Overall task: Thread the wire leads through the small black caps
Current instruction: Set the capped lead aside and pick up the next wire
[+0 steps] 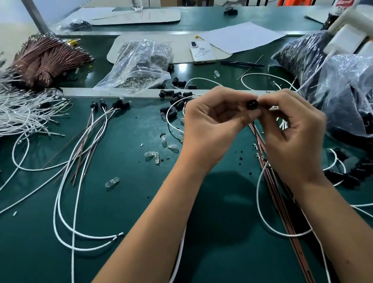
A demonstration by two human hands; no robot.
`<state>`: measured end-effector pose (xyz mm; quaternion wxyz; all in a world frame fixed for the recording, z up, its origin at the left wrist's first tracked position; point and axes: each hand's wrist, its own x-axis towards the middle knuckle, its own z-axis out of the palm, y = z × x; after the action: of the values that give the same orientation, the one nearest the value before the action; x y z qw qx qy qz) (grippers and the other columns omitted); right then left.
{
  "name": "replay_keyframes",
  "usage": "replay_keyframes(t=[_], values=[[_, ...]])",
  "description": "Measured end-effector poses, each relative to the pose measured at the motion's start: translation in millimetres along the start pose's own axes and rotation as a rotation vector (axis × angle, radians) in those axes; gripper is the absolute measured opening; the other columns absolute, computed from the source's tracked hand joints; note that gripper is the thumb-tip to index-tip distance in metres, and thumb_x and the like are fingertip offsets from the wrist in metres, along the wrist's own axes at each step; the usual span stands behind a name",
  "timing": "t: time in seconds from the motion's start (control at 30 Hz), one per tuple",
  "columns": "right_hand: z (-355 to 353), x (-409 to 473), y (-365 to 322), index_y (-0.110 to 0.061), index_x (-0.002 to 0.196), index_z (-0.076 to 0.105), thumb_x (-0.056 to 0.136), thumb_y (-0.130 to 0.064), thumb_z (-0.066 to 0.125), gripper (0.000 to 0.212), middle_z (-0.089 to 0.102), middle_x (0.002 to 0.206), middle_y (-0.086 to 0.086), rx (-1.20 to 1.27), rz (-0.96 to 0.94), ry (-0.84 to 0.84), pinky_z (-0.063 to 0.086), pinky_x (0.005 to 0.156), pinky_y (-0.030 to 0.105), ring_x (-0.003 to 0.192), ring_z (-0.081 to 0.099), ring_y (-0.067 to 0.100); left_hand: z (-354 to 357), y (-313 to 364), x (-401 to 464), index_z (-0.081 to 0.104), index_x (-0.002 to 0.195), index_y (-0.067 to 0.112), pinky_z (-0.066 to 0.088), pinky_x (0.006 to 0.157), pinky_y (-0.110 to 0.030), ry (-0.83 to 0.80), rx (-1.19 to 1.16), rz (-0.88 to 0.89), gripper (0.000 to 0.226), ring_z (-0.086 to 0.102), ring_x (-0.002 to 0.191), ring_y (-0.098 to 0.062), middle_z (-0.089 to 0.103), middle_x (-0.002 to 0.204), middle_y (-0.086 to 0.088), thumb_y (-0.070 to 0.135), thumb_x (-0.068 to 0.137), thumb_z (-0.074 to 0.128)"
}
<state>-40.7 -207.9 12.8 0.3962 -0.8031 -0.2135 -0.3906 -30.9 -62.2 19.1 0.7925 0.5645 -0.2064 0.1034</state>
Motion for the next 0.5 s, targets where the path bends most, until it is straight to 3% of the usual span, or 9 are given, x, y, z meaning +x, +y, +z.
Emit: replay_keyframes(t=[0.1,0.37,0.5], values=[[-0.5,0.4,-0.3,-0.002,0.1,0.073,0.095,0.007,0.063,0.015,0.071,0.097,0.004,-0.005,-0.008,-0.008,0.055,0.077,0.036,0.09,0.068,0.023,0.1,-1.3,-0.1,0.071,0.095,0.0,0.052,0.075,-0.027,0.012,0.014,-0.005,0.027,0.061,0.072,-0.013,0.066,0.077,-0.004,-0.017,0.075,0.077],[-1.6,1.6,-0.6,-0.004,0.105,0.078,0.096,0.003,0.067,0.016,0.071,0.099,0.0,-0.027,-0.045,0.015,0.053,0.081,0.026,0.091,0.068,0.015,-0.2,0.3,0.4,0.071,0.093,0.001,0.053,0.075,-0.029,0.025,0.043,0.005,0.025,0.062,0.073,-0.017,0.066,0.08,-0.011,-0.016,0.075,0.078],[-3.3,2.0,-0.2,-0.005,0.103,0.079,0.097,-0.002,0.069,0.011,0.069,0.1,-0.006,-0.068,-0.07,0.019,0.053,0.081,0.03,0.089,0.068,0.02,-0.9,1.2,-0.2,0.071,0.094,-0.004,0.052,0.07,-0.024,0.02,0.052,-0.014,0.024,0.061,0.069,-0.012,0.066,0.076,-0.007,-0.015,0.074,0.079]])
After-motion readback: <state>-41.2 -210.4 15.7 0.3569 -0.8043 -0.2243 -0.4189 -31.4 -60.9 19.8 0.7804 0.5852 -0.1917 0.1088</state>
